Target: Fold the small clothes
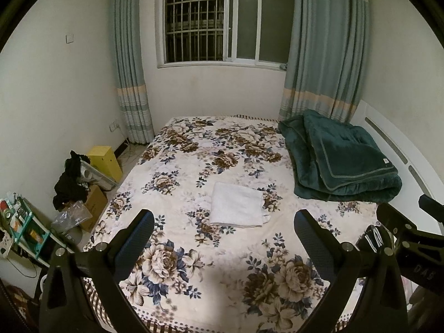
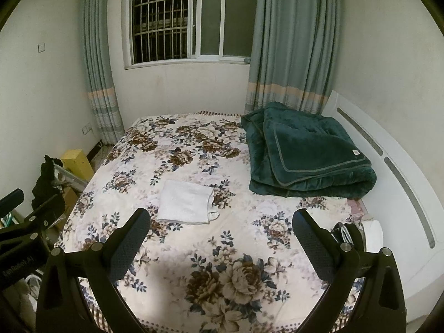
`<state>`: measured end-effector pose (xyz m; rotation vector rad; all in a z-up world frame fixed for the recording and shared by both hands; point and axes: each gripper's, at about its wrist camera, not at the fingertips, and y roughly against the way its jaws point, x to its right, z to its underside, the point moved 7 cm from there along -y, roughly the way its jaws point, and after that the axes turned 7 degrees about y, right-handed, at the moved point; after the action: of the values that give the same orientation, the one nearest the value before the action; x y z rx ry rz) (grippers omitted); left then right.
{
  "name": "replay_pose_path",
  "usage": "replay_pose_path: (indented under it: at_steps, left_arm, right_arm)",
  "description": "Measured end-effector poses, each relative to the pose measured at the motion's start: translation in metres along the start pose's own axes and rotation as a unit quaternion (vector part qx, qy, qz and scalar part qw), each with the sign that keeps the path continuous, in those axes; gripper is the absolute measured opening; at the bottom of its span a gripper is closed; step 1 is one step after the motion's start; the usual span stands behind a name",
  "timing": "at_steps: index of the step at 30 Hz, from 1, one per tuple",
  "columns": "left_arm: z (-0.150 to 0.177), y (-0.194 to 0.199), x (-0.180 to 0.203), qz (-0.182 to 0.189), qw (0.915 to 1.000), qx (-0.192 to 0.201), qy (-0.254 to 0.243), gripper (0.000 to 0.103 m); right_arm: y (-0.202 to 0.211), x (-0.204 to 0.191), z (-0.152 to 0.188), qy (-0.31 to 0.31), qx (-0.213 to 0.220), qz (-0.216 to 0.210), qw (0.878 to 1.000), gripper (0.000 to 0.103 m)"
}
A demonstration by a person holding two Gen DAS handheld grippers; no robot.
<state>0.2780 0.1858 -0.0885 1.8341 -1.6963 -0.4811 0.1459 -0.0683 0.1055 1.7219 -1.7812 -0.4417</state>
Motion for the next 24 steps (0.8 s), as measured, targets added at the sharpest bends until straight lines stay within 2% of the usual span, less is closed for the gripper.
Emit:
replay_pose_path:
  at_steps: [24]
  left_arm:
    - [-0.0045,0.0065,0.0005,0.003,1.0000,0.003,0.003,0.103]
  right_arm:
    - [0.0057,0.0018,0.0037,-0.002,0.002,0.003,1.000,0.103]
